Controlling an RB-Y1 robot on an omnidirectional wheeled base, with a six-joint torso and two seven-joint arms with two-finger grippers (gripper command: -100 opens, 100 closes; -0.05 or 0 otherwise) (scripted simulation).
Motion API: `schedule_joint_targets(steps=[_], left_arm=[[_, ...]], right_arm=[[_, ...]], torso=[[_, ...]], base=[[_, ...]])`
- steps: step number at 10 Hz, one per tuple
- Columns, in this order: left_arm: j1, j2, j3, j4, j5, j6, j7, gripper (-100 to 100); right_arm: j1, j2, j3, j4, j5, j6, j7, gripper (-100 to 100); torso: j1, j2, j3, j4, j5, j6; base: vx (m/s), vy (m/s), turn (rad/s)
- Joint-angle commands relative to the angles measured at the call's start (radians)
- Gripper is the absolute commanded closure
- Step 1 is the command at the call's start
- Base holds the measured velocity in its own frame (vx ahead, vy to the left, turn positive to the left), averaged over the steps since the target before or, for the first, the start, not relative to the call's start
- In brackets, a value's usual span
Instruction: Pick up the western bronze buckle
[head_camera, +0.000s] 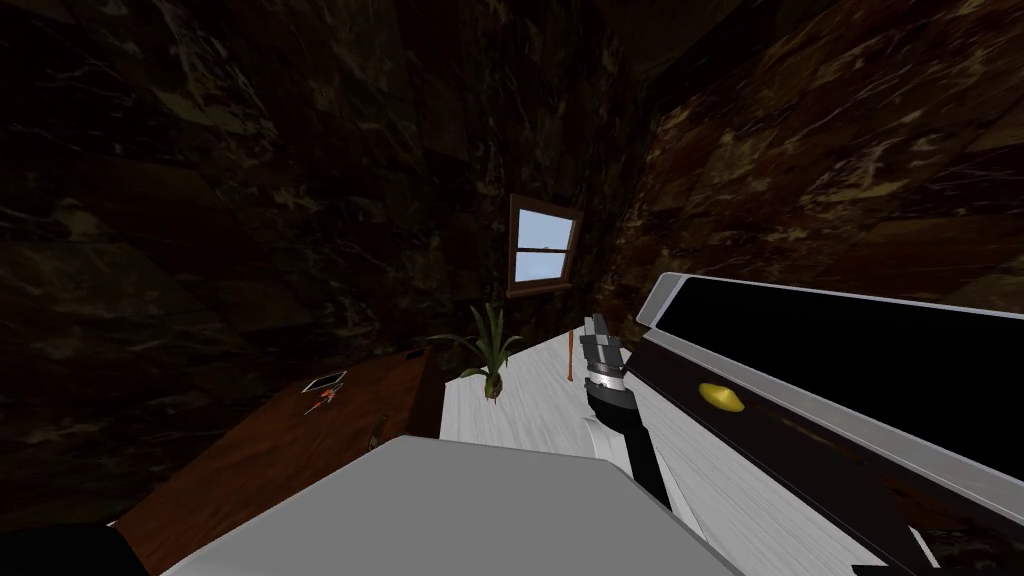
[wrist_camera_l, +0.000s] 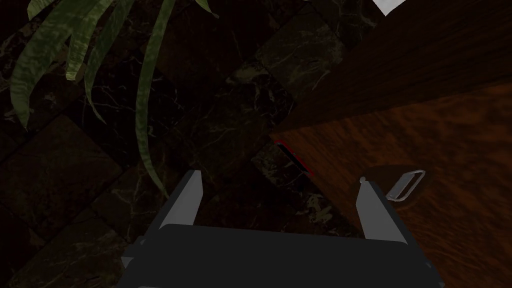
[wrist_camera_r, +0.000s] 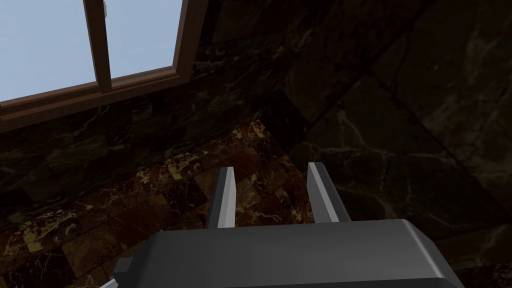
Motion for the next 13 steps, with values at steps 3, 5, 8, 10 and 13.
schedule_joint_targets(steps=[3,5,8,10,13], left_arm=[[0.026,0.036,0.002,0.107,-0.051,0.020,0.008,-100],[0.035,0.046,0.004,0.160,-0.071,0.020,0.008,-100],[0.057,0.084,0.007,0.272,-0.127,0.016,0.011,-100],[0.057,0.084,0.007,0.287,-0.127,0.016,0.011,-100],[0.067,0.115,0.009,0.354,-0.160,0.009,0.015,-100]], right_arm=[[0.000,0.000,0.000,0.000,0.000,0.000,0.000,0],[0.000,0.000,0.000,0.000,0.000,0.000,0.000,0],[0.000,0.000,0.000,0.000,0.000,0.000,0.000,0],[0.000,0.000,0.000,0.000,0.000,0.000,0.000,0],[0.000,0.000,0.000,0.000,0.000,0.000,0.000,0]], torso=[[0.001,-0.004,-0.002,-0.001,0.000,0.000],[0.000,-0.001,-0.001,0.000,0.000,0.000],[0.001,0.000,0.000,0.000,0.000,0.000],[0.002,-0.002,-0.001,0.000,0.000,0.000],[0.001,-0.002,-0.001,0.000,0.000,0.000]], base=[[0.126,0.036,-0.132],[0.081,0.027,-0.083],[0.096,0.044,-0.123],[0.069,0.037,-0.017],[0.091,0.043,-0.070]])
